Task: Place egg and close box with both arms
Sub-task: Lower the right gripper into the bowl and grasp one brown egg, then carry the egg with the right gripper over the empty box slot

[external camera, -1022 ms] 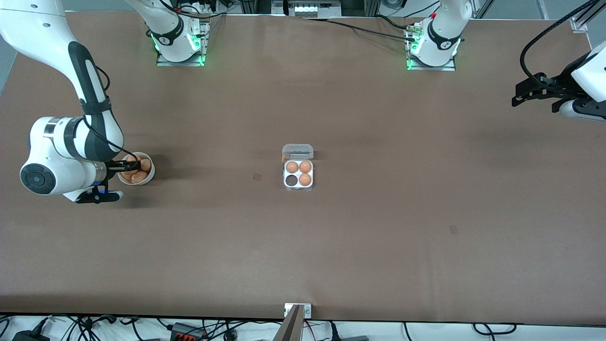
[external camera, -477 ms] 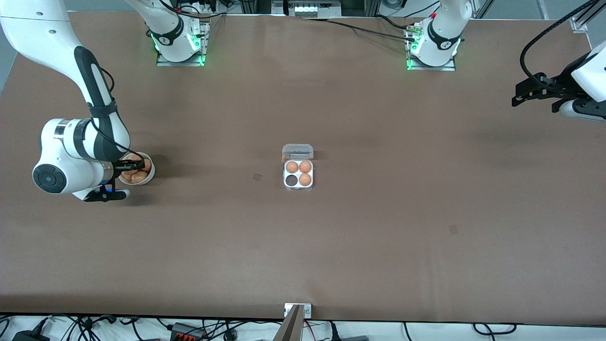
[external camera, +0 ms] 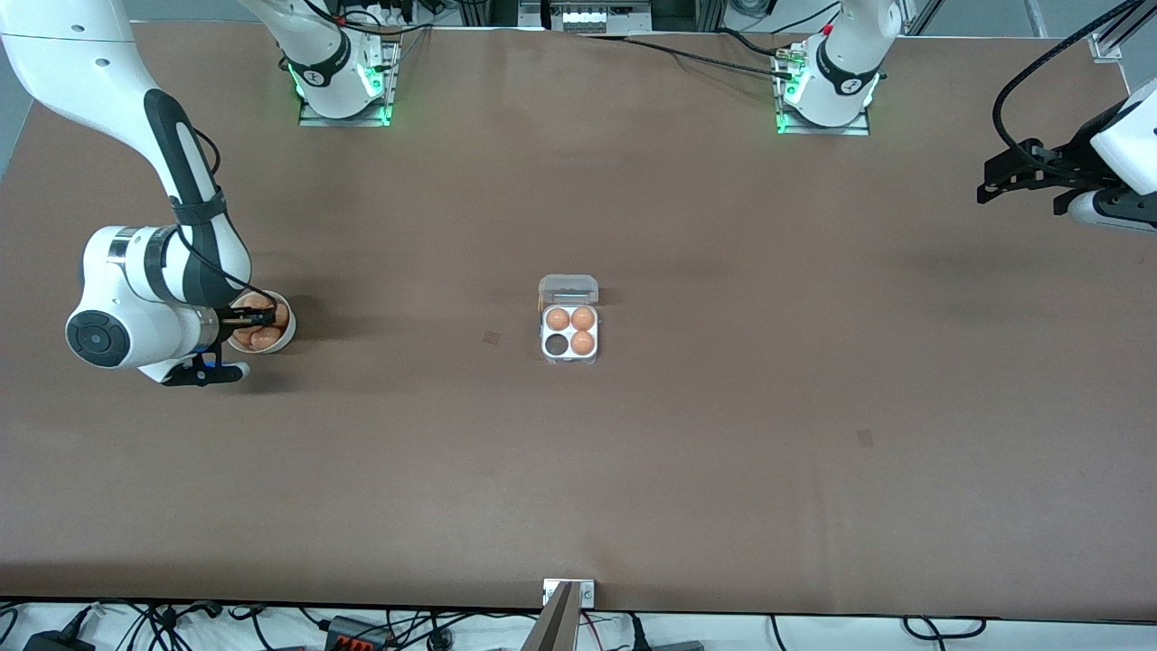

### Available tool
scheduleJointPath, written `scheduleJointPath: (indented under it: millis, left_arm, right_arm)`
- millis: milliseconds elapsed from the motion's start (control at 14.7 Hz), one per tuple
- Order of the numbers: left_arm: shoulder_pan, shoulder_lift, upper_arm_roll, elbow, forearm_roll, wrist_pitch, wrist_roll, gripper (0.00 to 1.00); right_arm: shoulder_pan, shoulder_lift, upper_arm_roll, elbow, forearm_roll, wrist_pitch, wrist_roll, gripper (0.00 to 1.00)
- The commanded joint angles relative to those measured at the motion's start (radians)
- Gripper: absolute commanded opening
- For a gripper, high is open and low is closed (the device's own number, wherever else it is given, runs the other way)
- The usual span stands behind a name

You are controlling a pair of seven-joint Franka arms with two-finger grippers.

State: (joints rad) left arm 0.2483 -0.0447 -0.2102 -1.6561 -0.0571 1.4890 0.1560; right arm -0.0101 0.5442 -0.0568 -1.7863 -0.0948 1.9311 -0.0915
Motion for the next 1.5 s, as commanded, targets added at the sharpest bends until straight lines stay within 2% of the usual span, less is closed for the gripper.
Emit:
scheduleJointPath:
  millis: [0, 409, 681, 885, 1226, 1430]
  left_arm:
    - [0.009, 0.009, -0.005, 0.024, -0.020, -0.016, 0.001, 1.00]
    - [0.008, 0.009, -0.005, 0.022, -0.020, -0.016, -0.006, 1.00]
    - [0.008, 0.009, -0.005, 0.024, -0.020, -0.016, -0.009, 1.00]
    - [0.008, 0.009, -0.005, 0.024, -0.018, -0.016, -0.009, 1.00]
    - [0.008, 0.009, -0.005, 0.024, -0.020, -0.016, -0.009, 1.00]
    - [0.008, 0.009, -0.005, 0.022, -0.020, -0.016, -0.009, 1.00]
  right_arm:
    - [-0.005, -0.010, 0.005, -0.019, -0.008, 0.031, -0.013, 0.65]
    - [-0.002, -0.010, 0.005, -0.019, -0.008, 0.034, -0.008, 0.59]
    - [0.001, -0.010, 0.005, -0.018, -0.008, 0.029, -0.004, 0.39]
    - [0.009, -0.018, 0.008, -0.008, -0.008, 0.014, 0.001, 0.30]
    - [0.100, -0.091, 0.008, 0.093, -0.014, -0.138, 0.061, 0.28]
    - [0.194, -0.148, 0.009, 0.134, -0.006, -0.142, 0.146, 0.27]
